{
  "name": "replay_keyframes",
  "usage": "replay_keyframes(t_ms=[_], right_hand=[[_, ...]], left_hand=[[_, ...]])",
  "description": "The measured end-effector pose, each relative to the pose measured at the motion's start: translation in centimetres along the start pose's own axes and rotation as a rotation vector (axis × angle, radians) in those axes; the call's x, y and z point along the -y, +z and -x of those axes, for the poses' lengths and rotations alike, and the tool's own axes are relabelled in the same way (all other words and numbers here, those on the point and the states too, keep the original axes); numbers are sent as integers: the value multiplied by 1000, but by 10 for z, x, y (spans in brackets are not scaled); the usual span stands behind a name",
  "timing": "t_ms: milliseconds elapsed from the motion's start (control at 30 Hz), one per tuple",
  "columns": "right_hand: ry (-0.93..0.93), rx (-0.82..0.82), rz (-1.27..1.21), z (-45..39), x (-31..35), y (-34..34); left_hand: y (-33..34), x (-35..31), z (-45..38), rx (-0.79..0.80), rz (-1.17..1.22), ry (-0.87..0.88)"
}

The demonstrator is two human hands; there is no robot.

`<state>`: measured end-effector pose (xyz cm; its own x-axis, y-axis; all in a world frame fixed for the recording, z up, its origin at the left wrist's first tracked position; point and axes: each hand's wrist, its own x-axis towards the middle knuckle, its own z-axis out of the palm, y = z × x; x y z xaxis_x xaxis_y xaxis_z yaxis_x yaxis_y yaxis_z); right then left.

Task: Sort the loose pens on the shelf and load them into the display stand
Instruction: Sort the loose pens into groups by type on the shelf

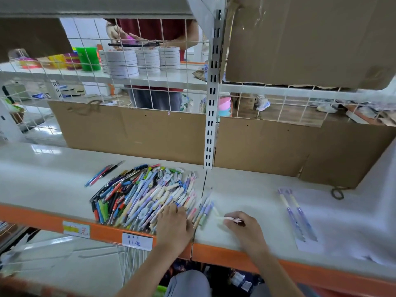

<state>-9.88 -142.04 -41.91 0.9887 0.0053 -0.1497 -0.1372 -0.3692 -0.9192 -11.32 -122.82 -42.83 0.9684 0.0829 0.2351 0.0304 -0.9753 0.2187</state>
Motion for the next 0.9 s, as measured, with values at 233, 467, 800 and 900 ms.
replay_keyframes(t_ms=[233,467,800,900], right_hand=[[58,-16,-415,-1,-2,-9],[71,-91,-649,0,-1,-9],[85,-80,-720,-1,-2,-13],[36,34,-589,0,-1,-12]], left_hand=[[5,-20,4,-23,408,210],[21,-21,8,-134,280,304],[23,-17,9,-168,335,320],[25,-17,9,-176,322,348]])
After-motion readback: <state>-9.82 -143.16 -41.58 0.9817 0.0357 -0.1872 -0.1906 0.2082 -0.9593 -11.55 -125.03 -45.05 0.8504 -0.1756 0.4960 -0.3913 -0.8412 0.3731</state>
